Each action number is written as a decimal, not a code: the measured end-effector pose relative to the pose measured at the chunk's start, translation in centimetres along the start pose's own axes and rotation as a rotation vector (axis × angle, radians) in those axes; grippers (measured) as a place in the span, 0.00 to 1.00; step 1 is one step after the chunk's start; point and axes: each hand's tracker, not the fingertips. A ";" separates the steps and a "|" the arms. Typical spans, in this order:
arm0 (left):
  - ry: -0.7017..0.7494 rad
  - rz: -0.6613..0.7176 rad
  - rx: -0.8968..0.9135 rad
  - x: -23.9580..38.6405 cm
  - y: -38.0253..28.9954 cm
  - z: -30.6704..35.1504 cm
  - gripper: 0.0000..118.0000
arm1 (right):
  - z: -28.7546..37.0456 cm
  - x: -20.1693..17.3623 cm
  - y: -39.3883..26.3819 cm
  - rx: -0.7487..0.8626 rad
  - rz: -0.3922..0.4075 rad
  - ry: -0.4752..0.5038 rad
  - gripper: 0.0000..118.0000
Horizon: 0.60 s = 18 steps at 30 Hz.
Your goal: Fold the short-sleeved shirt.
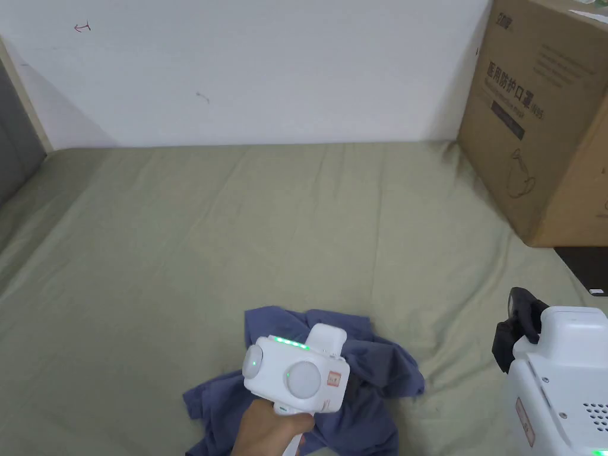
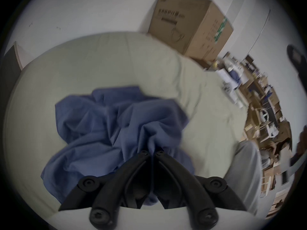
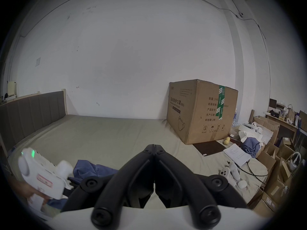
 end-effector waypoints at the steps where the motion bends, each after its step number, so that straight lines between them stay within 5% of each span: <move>1: 0.017 0.008 -0.015 -0.3 -0.5 -0.6 0.02 | -0.2 0.0 -0.1 -0.005 -0.001 0.004 0.00; 7: 0.012 0.092 -0.037 -1.6 -1.4 -2.0 0.04 | -0.2 -0.7 -0.5 -0.029 0.001 0.018 0.00; 8: -0.001 0.114 -0.021 -1.6 -1.1 -1.5 0.09 | -0.2 -0.8 -0.5 -0.030 0.003 0.020 0.00; 13: -0.097 0.178 0.066 -1.8 -0.1 2.9 0.73 | 0.4 -1.3 0.3 -0.012 0.004 0.026 0.00; 18: -0.031 0.164 0.280 -1.6 0.6 10.0 0.80 | 0.4 -0.9 1.0 0.023 0.000 0.037 0.00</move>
